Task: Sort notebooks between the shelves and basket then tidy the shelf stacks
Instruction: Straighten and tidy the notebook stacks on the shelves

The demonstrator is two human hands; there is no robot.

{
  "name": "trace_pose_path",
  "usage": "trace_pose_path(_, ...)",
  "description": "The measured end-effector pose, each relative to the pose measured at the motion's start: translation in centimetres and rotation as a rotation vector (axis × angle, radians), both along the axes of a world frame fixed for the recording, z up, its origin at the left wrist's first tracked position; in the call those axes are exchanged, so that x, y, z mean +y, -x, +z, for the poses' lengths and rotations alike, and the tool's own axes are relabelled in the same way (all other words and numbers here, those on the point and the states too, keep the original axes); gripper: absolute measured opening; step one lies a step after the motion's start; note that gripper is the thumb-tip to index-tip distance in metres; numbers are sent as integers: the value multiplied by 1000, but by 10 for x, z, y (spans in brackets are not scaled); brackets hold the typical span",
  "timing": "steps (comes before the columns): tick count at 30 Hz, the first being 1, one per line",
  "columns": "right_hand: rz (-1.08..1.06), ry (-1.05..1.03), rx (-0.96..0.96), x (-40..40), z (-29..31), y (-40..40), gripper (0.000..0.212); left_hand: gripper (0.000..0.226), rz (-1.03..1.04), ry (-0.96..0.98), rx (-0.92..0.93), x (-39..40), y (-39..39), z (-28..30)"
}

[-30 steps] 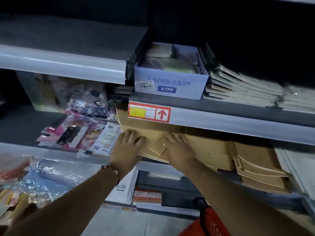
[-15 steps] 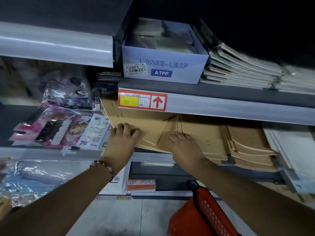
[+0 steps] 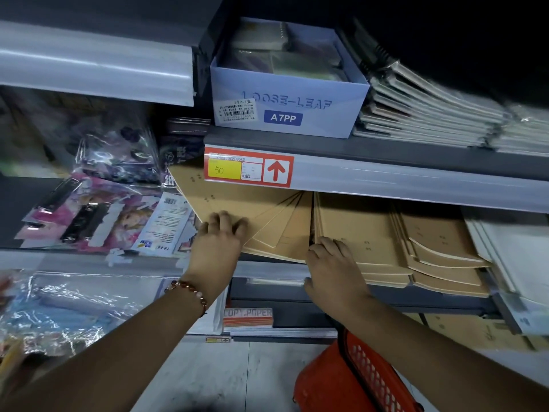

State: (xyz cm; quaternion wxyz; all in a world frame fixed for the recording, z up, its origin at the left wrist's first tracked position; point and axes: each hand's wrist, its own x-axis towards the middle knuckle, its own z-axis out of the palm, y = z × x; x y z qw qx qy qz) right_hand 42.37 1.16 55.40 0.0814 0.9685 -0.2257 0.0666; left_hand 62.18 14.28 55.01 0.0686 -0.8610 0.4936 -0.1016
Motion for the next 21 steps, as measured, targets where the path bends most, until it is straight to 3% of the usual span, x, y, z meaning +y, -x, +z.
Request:
trace_pose_path(7,-24,-124,-206,-3,-4,-1,30,55,-25,131,-56,1,13,-3)
trace_pose_path(12,-38,-74,-355,-17,-26,-4,57,48,-93,322,-226,1,12,-23)
trace_pose_path(15,66,93,-348,-18,-41,-5,70,52,-161,368,-319,5,6,-30)
trace_pose_path(21,237,284,-470,-34,-66,-13,43,80,-230,373,-450,5,3,-39)
